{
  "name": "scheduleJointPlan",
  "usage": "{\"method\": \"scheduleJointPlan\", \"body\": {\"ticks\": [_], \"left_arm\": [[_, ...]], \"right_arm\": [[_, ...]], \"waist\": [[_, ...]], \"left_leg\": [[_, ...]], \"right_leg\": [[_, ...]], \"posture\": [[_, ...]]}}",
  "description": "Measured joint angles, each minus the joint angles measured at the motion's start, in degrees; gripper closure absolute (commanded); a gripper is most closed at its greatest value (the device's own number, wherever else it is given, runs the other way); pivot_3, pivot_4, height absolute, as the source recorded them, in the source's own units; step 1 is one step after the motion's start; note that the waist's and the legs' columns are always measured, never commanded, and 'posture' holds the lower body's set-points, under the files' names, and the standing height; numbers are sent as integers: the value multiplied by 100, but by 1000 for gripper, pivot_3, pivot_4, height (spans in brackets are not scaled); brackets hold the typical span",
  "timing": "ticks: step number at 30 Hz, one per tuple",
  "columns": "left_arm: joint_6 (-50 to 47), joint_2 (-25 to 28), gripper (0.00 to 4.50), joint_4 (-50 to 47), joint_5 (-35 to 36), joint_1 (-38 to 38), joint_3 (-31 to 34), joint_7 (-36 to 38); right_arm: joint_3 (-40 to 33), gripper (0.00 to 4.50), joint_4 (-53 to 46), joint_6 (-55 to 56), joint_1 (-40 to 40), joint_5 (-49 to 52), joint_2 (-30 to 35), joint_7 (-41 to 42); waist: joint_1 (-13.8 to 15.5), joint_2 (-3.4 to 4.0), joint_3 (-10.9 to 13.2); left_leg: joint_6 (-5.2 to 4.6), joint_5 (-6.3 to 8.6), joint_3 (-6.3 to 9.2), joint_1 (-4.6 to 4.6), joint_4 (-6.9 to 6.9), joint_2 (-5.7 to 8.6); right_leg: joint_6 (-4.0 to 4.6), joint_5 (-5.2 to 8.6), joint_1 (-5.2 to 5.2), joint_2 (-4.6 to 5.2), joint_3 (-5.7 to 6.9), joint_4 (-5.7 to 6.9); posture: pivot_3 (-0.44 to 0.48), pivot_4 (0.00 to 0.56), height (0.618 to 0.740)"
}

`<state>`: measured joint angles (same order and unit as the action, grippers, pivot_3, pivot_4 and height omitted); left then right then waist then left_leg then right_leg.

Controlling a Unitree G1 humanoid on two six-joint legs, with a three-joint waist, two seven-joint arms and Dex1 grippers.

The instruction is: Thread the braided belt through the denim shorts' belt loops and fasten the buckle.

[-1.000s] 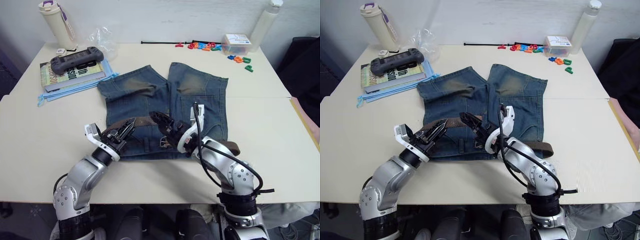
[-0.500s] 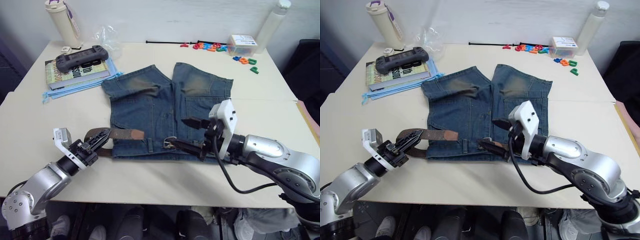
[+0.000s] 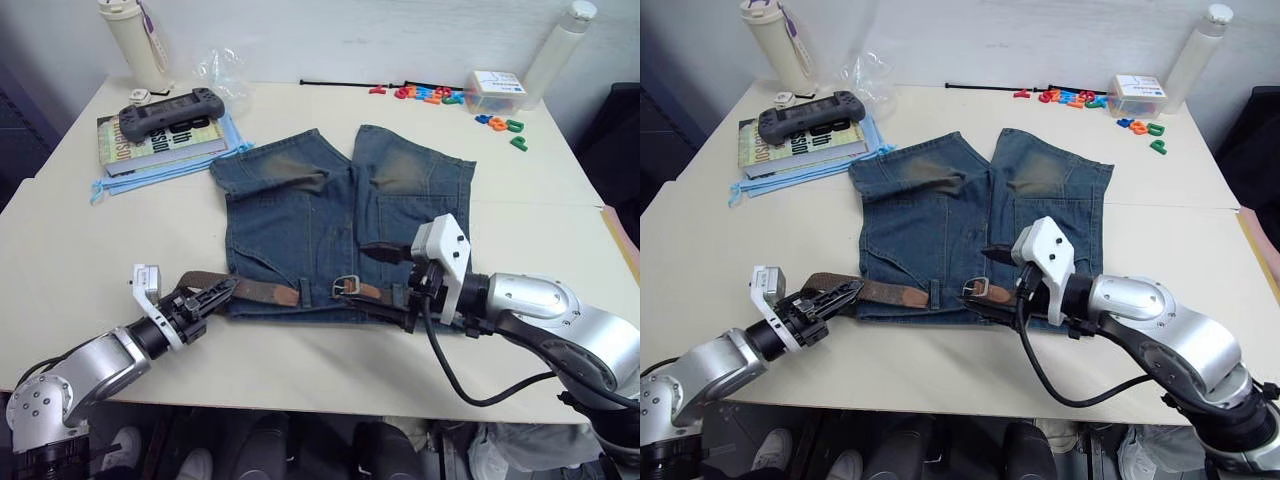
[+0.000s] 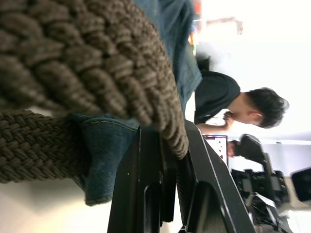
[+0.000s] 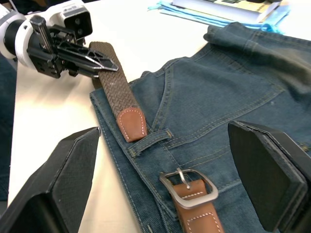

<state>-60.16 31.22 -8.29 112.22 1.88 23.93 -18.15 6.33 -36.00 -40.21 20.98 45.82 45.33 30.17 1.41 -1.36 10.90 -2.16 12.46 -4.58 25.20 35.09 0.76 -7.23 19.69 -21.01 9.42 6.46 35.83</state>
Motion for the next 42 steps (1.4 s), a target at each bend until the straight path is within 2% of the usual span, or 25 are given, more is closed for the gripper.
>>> {"method": "scheduleJointPlan", "body": {"ticks": [13, 20, 23, 33, 38, 42], "left_arm": [[286, 57, 4500, 4, 0, 459, -560, -176], [255, 93, 4500, 23, -2, 671, -940, -32], [117, 324, 4500, 188, -73, 865, -1133, 220], [-445, 590, 4500, 1306, -1503, 1713, -1588, 1481], [-475, 593, 4500, 1371, -1971, 1760, -1481, 1553], [-401, 482, 4500, 901, -1796, 1377, -1213, 1048]], "right_arm": [[-115, 46, -233, -335, -63, -5, -244, -87], [-216, 46, -284, -478, -110, -12, -297, -96], [-216, 46, -291, -481, -116, -100, -282, -40], [35, 46, -303, -461, -159, -686, -167, 272], [35, 46, -462, -479, -167, -684, -276, 276], [35, 46, -483, -489, -177, -703, -319, 264]], "waist": [[4, 0, 0], [9, 0, 0], [9, 0, 0], [13, 0, 0], [-14, 0, 0], [-26, -1, 0]], "left_leg": [[-1, 0, 0, -1, 0, 0], [-2, -1, 1, -4, 2, 1], [-2, -1, 1, -6, 2, 1], [-3, -1, 1, -8, 2, 4], [1, -1, 1, -13, 1, -2], [4, 1, 3, -13, 1, -2]], "right_leg": [[-1, 0, 4, -2, 2, -1], [-1, 0, 10, -3, 5, -1], [-1, 0, 12, -6, 6, -2], [-3, 0, 17, -9, 26, -5], [-2, 0, 16, -10, 19, 0], [-2, 0, 17, -5, 6, -1]], "posture": [[0, 150, 706], [0, 150, 706], [0, 150, 706], [0, 150, 706], [0, 150, 706], [0, 150, 706]]}}
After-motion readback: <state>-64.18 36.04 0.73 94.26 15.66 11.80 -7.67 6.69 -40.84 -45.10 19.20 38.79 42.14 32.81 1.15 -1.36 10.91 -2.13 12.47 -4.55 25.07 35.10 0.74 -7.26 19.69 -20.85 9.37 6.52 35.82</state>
